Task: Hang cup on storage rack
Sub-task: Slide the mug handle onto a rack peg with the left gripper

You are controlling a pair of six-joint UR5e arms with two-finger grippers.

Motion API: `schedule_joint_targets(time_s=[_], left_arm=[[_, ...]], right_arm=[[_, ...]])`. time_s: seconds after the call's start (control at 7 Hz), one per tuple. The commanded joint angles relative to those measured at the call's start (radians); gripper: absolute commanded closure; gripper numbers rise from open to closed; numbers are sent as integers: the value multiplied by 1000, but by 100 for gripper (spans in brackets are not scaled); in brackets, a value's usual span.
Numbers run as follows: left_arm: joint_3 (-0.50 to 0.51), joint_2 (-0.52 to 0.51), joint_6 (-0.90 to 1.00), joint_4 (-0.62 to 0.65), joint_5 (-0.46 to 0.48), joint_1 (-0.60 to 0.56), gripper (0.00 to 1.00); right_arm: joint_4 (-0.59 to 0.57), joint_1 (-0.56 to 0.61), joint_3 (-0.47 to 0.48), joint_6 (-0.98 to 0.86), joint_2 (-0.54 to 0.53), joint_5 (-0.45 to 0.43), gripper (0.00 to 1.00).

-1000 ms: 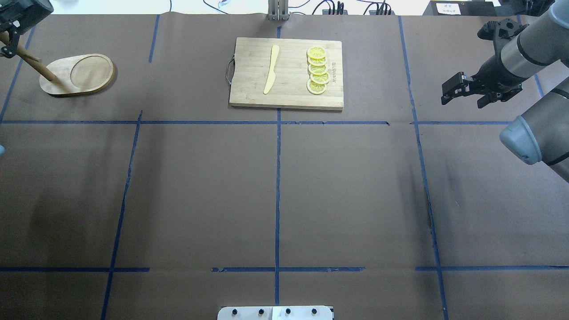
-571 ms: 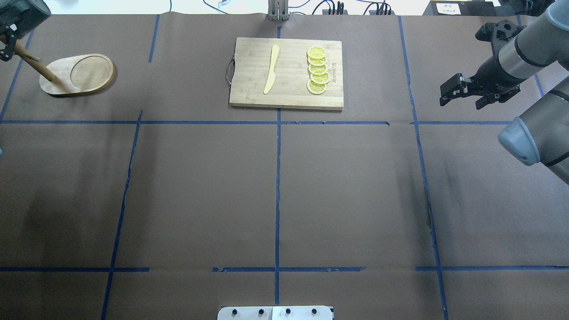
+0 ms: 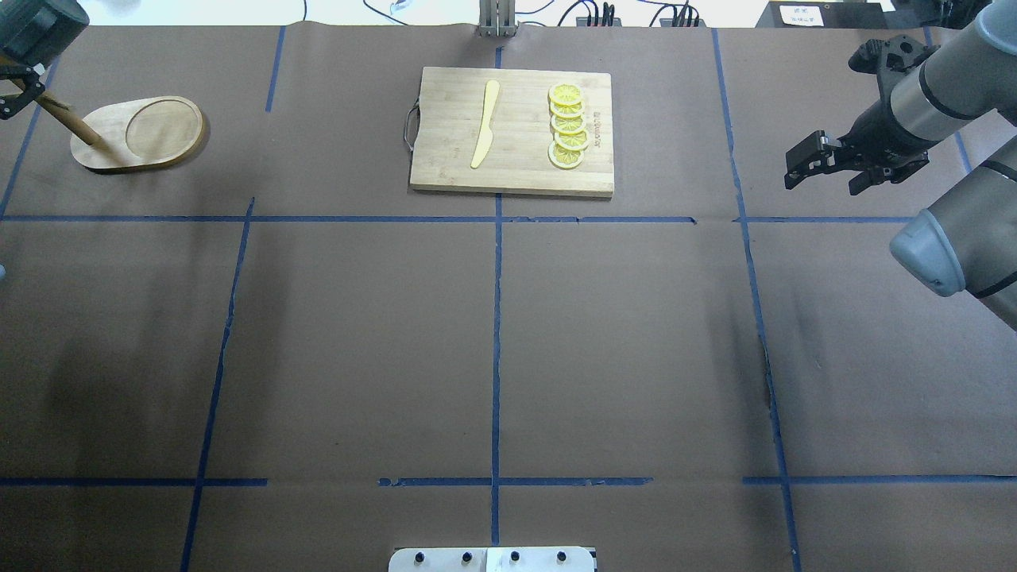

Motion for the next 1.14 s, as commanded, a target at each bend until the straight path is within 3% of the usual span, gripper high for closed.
schedule_joint_targets(time_s=[0.0,0.29,0.57,0.86,1.0], left_arm=[[-22,54,452,-116,-132,0,0],[-31,139,1072,-100,-321,0,0],[-31,141,1459,42,-421,-33,0],[-30,180,1925,247,-452,-58,0],[-33,182,2068,344,-492,-120,0]], right_arm=[[0,1,6,1,0,1,0],[2,5,4,-13,-8,2,0],[-8,76,-5,-130,-50,-2,0],[-32,151,-10,-296,-112,8,0],[-31,196,-10,-391,-161,9,0]])
